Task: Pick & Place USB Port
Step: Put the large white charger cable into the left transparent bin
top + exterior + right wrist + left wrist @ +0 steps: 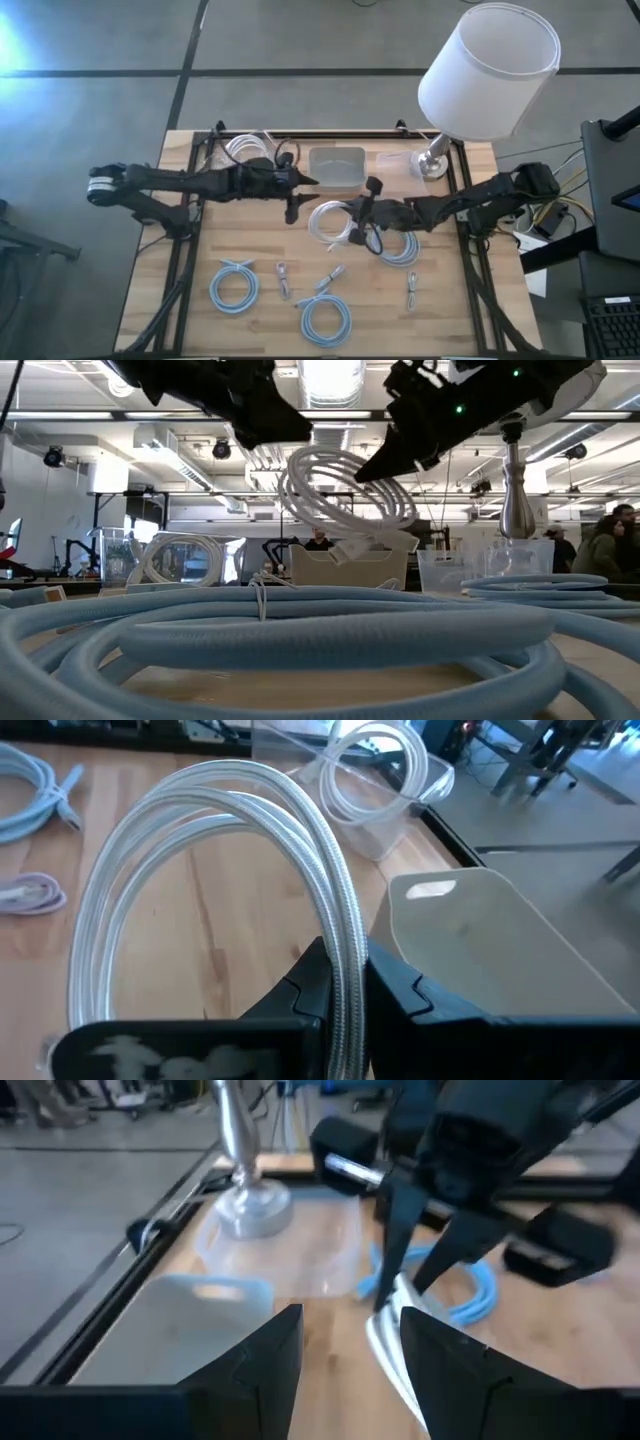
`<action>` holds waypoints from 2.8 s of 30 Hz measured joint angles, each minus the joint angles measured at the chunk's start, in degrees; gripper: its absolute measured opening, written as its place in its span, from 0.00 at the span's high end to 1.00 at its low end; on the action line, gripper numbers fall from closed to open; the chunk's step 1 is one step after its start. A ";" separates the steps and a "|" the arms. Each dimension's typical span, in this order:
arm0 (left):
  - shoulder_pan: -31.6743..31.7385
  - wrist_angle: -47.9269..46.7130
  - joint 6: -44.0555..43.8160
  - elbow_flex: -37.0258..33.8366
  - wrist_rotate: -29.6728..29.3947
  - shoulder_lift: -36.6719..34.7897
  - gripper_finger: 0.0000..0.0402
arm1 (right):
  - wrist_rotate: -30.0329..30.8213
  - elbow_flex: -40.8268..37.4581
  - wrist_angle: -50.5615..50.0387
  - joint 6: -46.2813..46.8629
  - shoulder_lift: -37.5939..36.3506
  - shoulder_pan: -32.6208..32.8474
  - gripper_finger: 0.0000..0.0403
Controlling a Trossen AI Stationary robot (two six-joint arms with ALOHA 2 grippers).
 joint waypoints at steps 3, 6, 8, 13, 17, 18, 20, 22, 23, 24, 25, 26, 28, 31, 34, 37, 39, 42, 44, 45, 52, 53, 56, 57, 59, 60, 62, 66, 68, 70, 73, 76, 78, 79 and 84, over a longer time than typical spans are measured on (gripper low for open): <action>-0.12 0.72 0.28 0.16 -0.26 2.87 0.57 | -0.11 0.34 0.46 0.06 1.81 -0.62 0.93; -0.53 0.92 0.36 0.96 -0.24 5.72 0.57 | -0.09 1.11 0.42 0.05 3.92 -0.80 0.93; -0.84 1.03 0.36 1.60 -0.24 7.59 0.57 | -0.09 1.70 0.18 0.09 5.21 -0.80 0.93; -2.10 1.20 -0.74 3.26 -0.18 11.54 0.57 | 0.12 4.34 -1.88 0.23 8.15 -0.80 0.93; -2.67 1.15 -1.32 3.76 -0.19 13.37 0.57 | 0.35 7.04 -4.39 0.22 10.28 -0.80 0.93; -2.84 0.67 -1.32 3.74 -0.21 13.73 0.57 | 0.38 7.82 -5.21 0.27 10.66 -0.80 0.93; -2.98 -0.01 -1.34 3.74 -0.17 14.13 0.57 | 0.65 9.20 -7.26 0.26 11.39 -0.80 0.93; -3.02 -2.24 -1.36 3.74 -0.22 14.24 0.57 | 0.68 10.55 -9.44 0.35 12.08 -0.83 0.93; -3.02 -3.37 -1.38 3.74 -0.62 14.34 0.57 | 0.73 11.32 -10.73 0.59 12.27 -0.84 0.93; -3.04 -5.09 -1.46 3.74 -1.31 14.25 0.57 | 0.71 12.08 -12.24 1.13 12.37 -0.84 0.93; -3.16 -6.54 -1.52 3.72 -2.32 14.20 0.57 | 0.73 12.78 -13.68 1.83 12.49 -0.84 0.93; -3.25 -7.47 -1.52 3.72 -3.37 14.16 0.57 | 0.75 13.42 -14.92 2.31 12.65 -0.84 0.93; -3.41 -9.53 -1.50 3.74 -5.01 13.91 0.57 | 0.78 14.36 -16.42 2.91 12.83 -0.84 0.93; -3.39 -10.23 -1.50 3.72 -5.62 14.07 0.57 | 0.79 15.31 -16.80 2.89 12.83 -0.83 0.93; -3.37 -10.69 -1.48 3.29 -6.07 14.32 0.61 | 0.74 16.45 -16.82 3.53 12.83 -0.78 0.93; -3.37 -10.61 -1.54 2.51 -6.05 14.37 0.69 | 0.52 17.25 -16.85 3.35 12.83 -0.78 0.93; -3.39 -10.16 -1.60 2.02 -6.05 14.34 0.75 | 0.52 17.59 -16.88 2.97 12.83 -0.78 0.93; -3.39 -10.11 -2.10 1.89 -6.20 14.34 0.86 | 0.17 17.73 -17.12 2.86 12.83 -0.75 0.93; -3.34 -9.82 -2.13 1.86 -6.18 14.34 0.92 | 0.09 17.62 -17.12 2.93 12.83 -0.73 0.93; -3.35 -9.69 -2.11 1.83 -6.21 14.34 0.92 | -0.03 17.59 -17.38 2.91 12.83 -0.75 0.93; -3.42 -9.67 -2.61 1.77 -6.21 14.34 0.91 | -1.22 17.33 -18.71 2.53 12.68 -0.74 0.85; -3.50 -9.75 -2.67 1.73 -6.26 14.34 0.90 | -1.37 17.27 -18.91 2.49 12.68 -0.75 0.83; -3.72 -9.83 -2.68 1.70 -6.43 14.34 0.87 | -1.55 17.20 -19.25 2.47 12.68 -0.73 0.77; -3.72 -9.85 -2.68 1.68 -6.44 14.34 0.88 | -1.56 17.20 -19.25 2.47 12.68 -0.71 0.75; -3.72 -9.73 -2.77 1.68 -6.42 14.33 0.90 | -1.55 17.20 -19.41 2.49 12.68 -0.62 0.71; -3.73 -9.74 -2.76 1.68 -6.42 14.23 0.91 | -1.52 17.20 -19.50 2.48 12.68 -0.47 0.70; -3.76 -9.81 -2.77 1.68 -6.84 13.96 0.92 | -1.48 17.18 -19.83 1.83 12.58 -0.21 0.67; -3.81 -12.55 -3.41 1.70 -8.01 13.13 0.92 | -0.78 17.14 -20.46 1.09 12.38 0.77 0.63; -4.07 -15.74 -4.93 1.70 -8.19 12.94 0.91 | -0.77 17.14 -20.76 1.14 12.35 1.18 0.61; -4.56 -19.32 -6.58 1.70 -8.36 12.88 0.90 | -0.82 17.14 -20.77 1.11 12.33 1.52 0.60; -5.27 -23.61 -7.98 1.70 -10.17 12.16 0.91 | -0.81 17.11 -20.74 1.11 12.33 1.91 0.58; -5.76 -27.07 -8.26 1.70 -14.70 10.52 0.92 | -0.77 17.11 -21.27 1.14 12.31 1.89 0.57; -5.92 -28.76 -8.99 1.70 -18.01 8.77 0.92 | -0.72 17.11 -22.01 1.33 12.31 1.87 0.56; -5.90 -29.33 -9.04 1.70 -19.78 7.59 0.92 | -0.74 17.11 -22.50 1.51 12.31 1.87 0.56; -5.86 -32.67 -8.62 1.70 -27.55 0.78 0.90 | -0.77 17.11 -23.63 1.73 12.31 1.89 0.57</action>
